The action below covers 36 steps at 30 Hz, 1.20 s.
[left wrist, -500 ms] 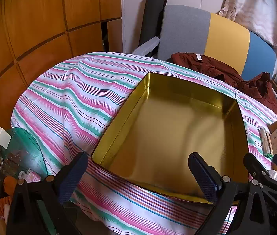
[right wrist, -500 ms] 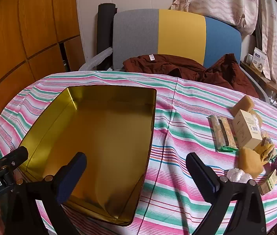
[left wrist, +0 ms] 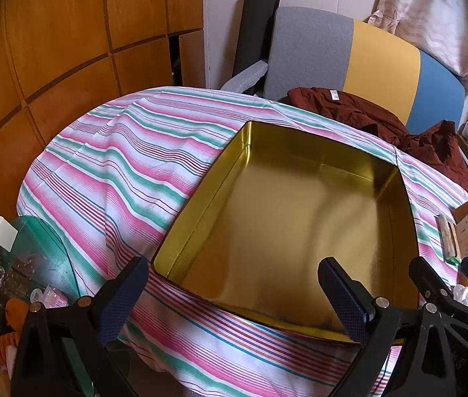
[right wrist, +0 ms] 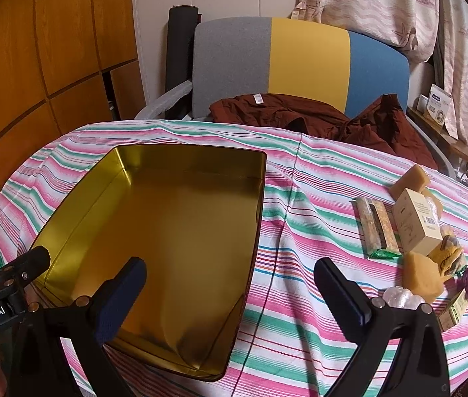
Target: Organize objects
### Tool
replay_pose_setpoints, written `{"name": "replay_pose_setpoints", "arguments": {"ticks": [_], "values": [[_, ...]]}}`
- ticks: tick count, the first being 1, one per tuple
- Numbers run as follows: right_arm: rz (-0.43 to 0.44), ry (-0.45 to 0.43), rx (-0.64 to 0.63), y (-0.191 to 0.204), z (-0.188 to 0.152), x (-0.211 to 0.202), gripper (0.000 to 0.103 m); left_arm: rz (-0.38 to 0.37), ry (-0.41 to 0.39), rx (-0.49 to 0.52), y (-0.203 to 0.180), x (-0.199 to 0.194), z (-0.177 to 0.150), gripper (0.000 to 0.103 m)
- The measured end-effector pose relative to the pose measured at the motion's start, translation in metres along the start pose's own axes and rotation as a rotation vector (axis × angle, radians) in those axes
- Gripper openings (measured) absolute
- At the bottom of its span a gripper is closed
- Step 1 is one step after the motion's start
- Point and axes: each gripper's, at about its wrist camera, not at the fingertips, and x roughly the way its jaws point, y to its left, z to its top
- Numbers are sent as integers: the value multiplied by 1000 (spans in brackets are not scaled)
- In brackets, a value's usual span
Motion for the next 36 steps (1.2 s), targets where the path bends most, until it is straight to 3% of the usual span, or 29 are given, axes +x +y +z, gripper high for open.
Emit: {"name": "replay_pose_setpoints", "arguments": {"ticks": [25,36], "values": [[-12,7,3,-2,-1,-1,103,1,17,2,0,5,-2,103],[-48,-46,-17,-16,0,-11,103,-13,4,13,-12,5,-11,103]]}}
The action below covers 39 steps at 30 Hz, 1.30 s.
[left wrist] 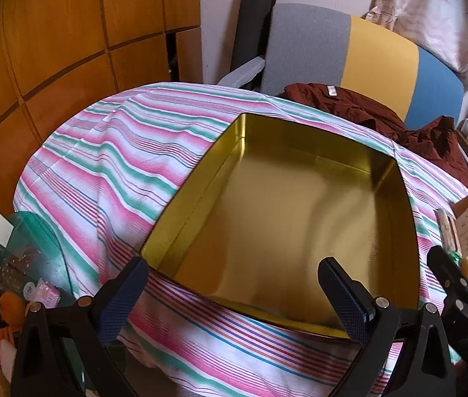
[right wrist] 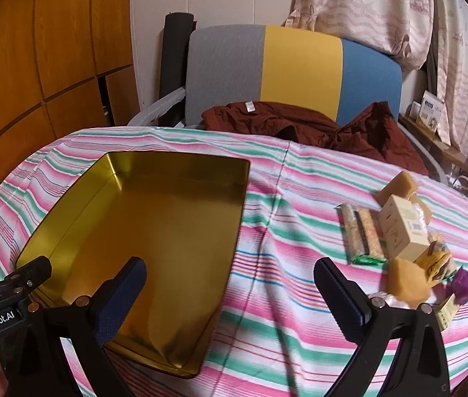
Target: Organize objects
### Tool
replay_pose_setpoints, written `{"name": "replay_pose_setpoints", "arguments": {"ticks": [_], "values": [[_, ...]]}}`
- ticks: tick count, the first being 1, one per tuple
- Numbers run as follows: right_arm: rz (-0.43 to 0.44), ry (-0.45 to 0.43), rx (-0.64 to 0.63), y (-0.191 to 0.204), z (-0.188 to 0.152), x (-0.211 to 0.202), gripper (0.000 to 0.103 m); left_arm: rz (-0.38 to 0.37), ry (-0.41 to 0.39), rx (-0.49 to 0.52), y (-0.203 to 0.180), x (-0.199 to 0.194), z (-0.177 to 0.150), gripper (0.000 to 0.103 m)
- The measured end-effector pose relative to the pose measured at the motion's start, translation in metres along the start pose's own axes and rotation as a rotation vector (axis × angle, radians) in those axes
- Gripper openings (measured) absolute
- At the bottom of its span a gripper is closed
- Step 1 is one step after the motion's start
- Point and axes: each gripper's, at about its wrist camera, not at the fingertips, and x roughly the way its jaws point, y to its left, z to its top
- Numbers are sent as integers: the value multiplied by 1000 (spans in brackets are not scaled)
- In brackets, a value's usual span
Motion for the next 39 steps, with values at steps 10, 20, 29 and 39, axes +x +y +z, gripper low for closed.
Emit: {"name": "replay_pose_setpoints", "arguments": {"ticks": [10,20,29,39], "values": [[-35,-5,61,-61,-16,-7,103,-68,10,136,-35,-2,-17,103],[-236,26,370,-192,-64,-22,84,-280,24,234,-67,-13,-39,103],[-312,119,618,-275,-98,-3,78,-437,41,224,-88,-23,-49,103],[-284,131,606,-286,-111,18,49,-416,25,349,-128,-36,-60,103]]}}
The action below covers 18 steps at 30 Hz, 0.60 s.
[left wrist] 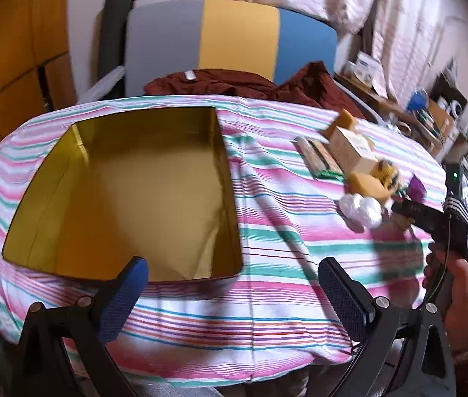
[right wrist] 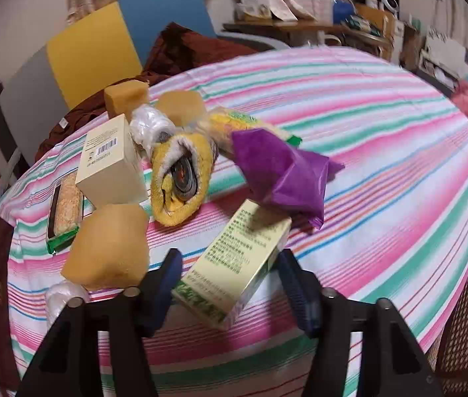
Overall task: Organize objects
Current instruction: 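Grasp the green-labelled box with the right tool while the left tool grasps the plastic-wrapped ball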
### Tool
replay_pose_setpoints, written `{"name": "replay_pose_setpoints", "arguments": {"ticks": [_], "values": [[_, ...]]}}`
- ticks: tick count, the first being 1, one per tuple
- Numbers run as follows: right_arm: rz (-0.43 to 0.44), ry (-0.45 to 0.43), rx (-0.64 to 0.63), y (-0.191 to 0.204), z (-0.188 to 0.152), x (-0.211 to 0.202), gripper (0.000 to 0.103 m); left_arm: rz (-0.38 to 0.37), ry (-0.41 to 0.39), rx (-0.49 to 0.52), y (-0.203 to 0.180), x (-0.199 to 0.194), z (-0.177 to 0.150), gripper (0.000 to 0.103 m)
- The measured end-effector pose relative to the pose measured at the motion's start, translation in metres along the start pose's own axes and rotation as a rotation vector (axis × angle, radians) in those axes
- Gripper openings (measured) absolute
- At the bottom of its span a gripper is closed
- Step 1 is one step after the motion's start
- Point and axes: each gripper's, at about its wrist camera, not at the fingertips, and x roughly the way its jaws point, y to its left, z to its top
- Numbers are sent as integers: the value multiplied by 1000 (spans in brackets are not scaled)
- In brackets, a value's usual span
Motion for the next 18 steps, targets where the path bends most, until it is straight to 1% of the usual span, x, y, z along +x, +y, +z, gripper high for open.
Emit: {"name": "replay_pose_setpoints", "arguments": {"ticks": [1,2,4,5,7,9,13,18], "values": [[20,-6,-5,-2,-2,-2,44,-8,5,8,-3,1,2,103],[30,-7,-14,-2,-4,-2,42,-12,8,12,-7,3,4,103],[51,-5,-56,0,-9,-6,34,-43,21,26,-15,7,10,103],[58,-5,-77,1,-13,-8,33,-48,25,26,-18,9,13,103],[72,-10,-126,6,-20,-10,31,-54,33,24,-25,14,18,103],[92,-14,-145,8,-21,-11,31,-59,49,32,-36,23,24,103],[145,-8,-116,-1,-23,-13,31,-63,80,63,-60,43,35,103],[164,-15,-110,-3,-25,-12,31,-160,98,45,-89,71,45,103]]}}
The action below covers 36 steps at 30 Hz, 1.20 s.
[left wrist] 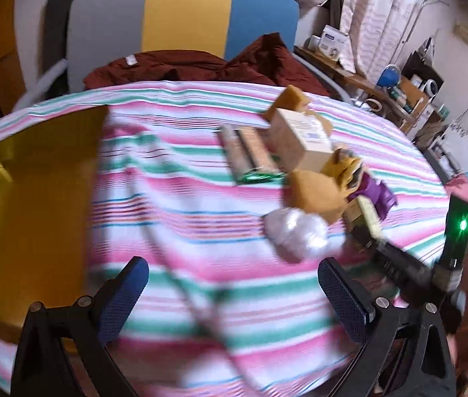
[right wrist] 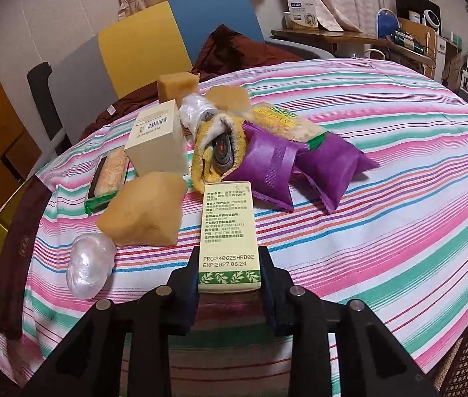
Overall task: Organize objects
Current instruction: 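Grasp the green-labelled box with the right tool while the left tool grasps the plastic-wrapped ball, then carry the ball and box into the gold tray and release both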
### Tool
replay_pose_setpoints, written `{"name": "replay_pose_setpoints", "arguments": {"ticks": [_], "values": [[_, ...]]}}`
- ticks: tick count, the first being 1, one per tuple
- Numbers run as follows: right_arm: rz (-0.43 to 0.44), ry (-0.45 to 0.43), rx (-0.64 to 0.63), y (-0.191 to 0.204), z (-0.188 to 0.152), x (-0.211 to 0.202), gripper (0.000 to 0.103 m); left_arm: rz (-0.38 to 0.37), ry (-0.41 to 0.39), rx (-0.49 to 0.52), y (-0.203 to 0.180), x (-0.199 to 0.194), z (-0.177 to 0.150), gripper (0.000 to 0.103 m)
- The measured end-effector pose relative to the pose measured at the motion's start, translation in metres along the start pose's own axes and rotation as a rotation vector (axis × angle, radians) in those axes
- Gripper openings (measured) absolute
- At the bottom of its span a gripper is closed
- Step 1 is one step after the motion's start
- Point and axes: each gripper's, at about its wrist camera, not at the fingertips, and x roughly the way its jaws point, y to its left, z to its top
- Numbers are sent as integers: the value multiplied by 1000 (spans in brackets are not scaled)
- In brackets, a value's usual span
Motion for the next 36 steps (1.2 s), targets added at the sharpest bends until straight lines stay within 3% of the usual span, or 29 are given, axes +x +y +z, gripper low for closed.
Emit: {"name": "replay_pose_setpoints", "arguments": {"ticks": [5,12,14,18,20,22,30,36], "values": [[17,-7,9,-4,0,0,31,-47,102,-10,-24,45,11,103],[32,-19,7,-7,-1,0,30,-56,60,120,-51,67,11,103],[29,-26,-9,-6,-3,-1,30,-41,58,137,-50,73,12,99],[23,-34,-28,-5,-5,-1,30,-13,67,132,-40,82,12,77],[27,-33,-26,-5,-5,0,30,18,44,160,-38,82,12,64],[27,-31,-25,-5,-5,0,31,44,33,185,-36,81,12,44],[1,-26,-33,-1,-5,0,31,-40,27,92,-14,64,10,39],[-6,-15,-38,2,-7,-2,31,-70,-34,88,-10,26,0,39]]}}
